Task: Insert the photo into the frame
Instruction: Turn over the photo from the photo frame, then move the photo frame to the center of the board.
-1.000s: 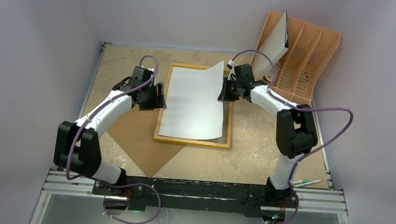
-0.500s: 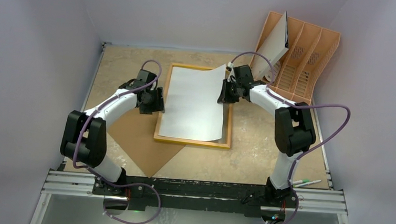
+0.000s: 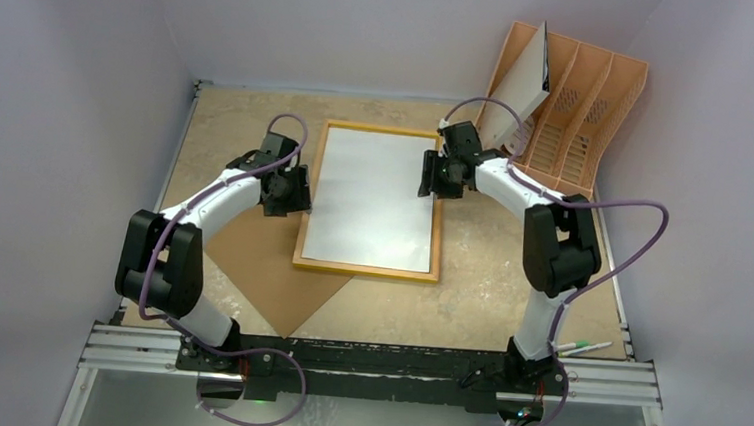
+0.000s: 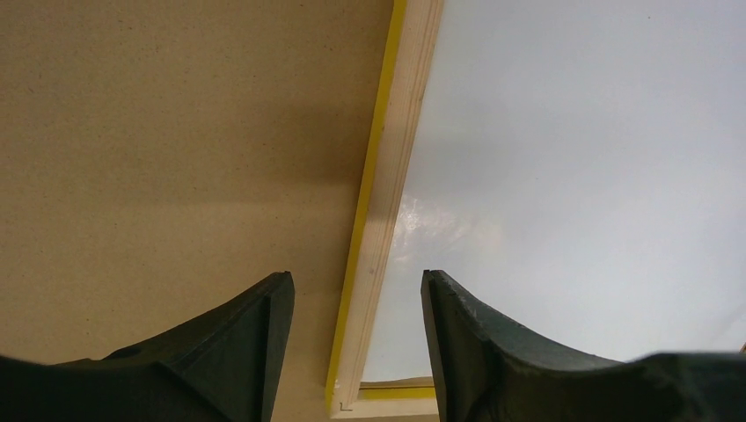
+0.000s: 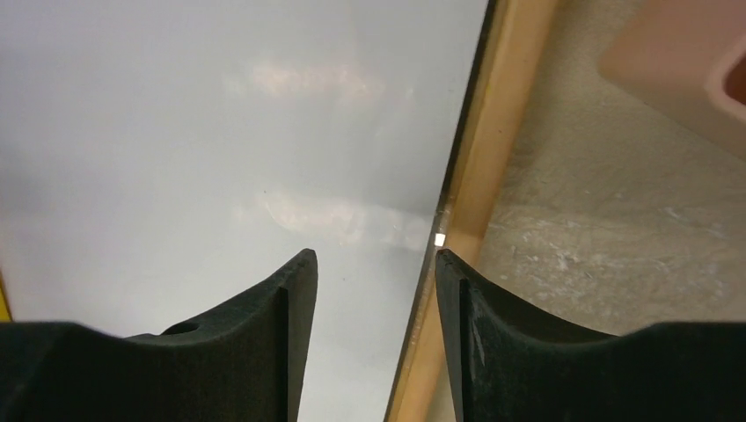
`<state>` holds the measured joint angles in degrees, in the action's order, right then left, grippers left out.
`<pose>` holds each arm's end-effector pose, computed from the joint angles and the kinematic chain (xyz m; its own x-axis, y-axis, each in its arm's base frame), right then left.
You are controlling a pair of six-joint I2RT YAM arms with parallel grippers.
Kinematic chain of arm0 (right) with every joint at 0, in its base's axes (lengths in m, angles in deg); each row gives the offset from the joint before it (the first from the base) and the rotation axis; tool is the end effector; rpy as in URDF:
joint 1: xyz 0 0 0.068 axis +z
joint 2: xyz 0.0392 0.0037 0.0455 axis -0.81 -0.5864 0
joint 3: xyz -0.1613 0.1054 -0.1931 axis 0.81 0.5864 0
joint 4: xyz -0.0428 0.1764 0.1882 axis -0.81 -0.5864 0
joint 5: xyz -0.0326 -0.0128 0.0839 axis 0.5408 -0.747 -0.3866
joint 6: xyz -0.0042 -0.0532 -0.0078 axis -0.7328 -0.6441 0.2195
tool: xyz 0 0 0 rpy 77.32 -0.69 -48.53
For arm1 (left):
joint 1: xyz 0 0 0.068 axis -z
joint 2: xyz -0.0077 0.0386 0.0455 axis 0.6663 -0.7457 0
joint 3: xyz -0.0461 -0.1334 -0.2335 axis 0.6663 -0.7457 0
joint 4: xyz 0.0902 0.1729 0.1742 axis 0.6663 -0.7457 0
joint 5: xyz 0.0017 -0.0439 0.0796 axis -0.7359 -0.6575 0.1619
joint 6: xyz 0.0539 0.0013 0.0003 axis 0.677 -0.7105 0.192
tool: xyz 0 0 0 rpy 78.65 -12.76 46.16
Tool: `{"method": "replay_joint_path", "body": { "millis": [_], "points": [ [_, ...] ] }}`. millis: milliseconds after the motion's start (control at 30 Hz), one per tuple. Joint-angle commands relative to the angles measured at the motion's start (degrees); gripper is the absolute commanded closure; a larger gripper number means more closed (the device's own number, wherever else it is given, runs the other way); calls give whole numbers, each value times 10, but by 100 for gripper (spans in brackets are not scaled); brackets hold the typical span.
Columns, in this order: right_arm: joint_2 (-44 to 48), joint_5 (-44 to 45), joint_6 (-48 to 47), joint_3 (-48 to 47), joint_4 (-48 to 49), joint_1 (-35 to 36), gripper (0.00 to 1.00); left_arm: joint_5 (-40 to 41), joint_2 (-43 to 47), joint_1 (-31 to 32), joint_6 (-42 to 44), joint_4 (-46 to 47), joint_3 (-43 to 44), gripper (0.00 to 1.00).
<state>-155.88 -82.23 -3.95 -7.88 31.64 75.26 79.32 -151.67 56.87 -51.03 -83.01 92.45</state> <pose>0.3896 0.1548 0.2100 -0.8073 0.0540 -0.5877 -0.1548 0.9416 0.2992 0.3023 -0.0810 0.2135 -0.8681 -0.2606 -0.4225 -0.1805 0.9586 -0.2204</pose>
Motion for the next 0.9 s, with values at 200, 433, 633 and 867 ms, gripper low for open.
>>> {"method": "replay_joint_path", "body": {
  "millis": [200, 433, 633, 867],
  "points": [
    [83, 78, 15, -21, -47, 1, 40, 61, 35, 1, -28, -11, 6, 43],
    [107, 14, 27, -25, 7, 31, 40, 122, 82, -7, -49, -52, -1, 41],
    [51, -5, 65, -95, 36, 140, 41, 134, 130, -76, -92, -90, -38, 39],
    [-32, -31, 66, -179, 41, 244, 42, 25, 173, -138, -155, -59, -130, 39]
  ]
}}
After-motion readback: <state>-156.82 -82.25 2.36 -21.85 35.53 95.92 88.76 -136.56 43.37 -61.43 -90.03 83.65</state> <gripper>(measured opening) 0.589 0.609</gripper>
